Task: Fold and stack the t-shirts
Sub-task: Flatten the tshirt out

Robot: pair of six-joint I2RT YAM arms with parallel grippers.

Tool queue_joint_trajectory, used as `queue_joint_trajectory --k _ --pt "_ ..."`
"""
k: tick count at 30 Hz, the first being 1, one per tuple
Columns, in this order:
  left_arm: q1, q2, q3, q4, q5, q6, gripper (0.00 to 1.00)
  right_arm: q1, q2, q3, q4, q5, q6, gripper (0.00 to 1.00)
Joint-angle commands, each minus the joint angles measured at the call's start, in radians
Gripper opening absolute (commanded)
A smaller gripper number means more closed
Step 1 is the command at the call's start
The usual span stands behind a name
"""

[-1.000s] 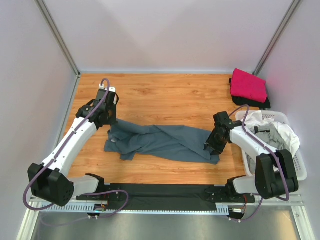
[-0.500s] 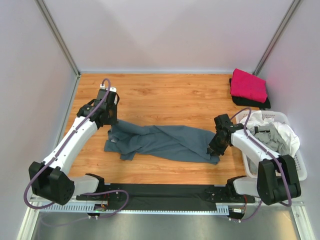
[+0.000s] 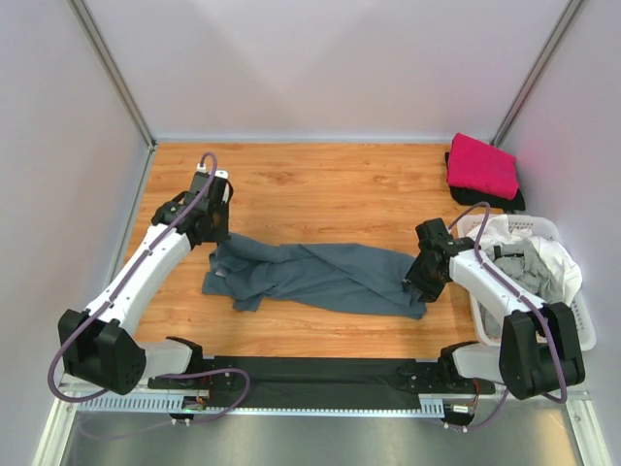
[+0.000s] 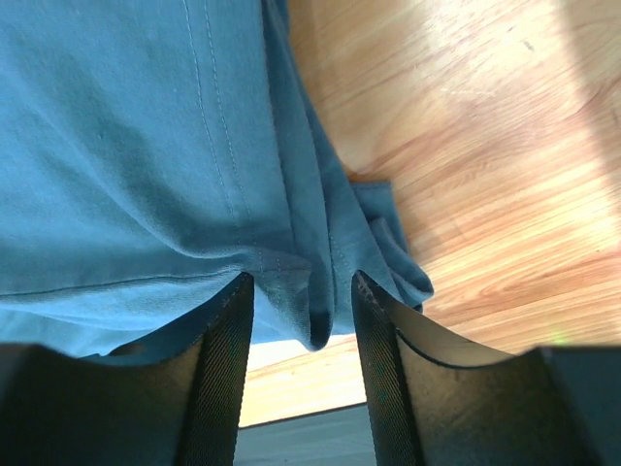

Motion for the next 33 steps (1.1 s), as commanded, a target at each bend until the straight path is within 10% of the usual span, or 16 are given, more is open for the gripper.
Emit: queue_joint_trajectory --k 1,19,22,25,33 --pt "0.006 0.007 0.049 0.011 0.008 0.02 0.0 0.005 -0.003 0.041 0.008 0.053 -0.01 0.47" --pt "0.006 0.043 0.072 0.013 0.007 0.025 0.0 0.005 0.019 0.021 0.086 -0.018 0.04 0.38" --pt "0.006 0.044 0.081 0.007 0.002 0.026 0.0 0.005 0.031 0.026 0.097 -0.006 0.033 0.29" --pt "0.006 0.044 0.093 0.002 -0.011 0.032 0.0 0.005 0.033 0.05 0.102 0.016 0.023 0.0" --pt "0.027 0.067 0.229 0.068 -0.025 0.135 0.0 0.005 -0.004 0.255 0.039 0.181 -0.114 0.0"
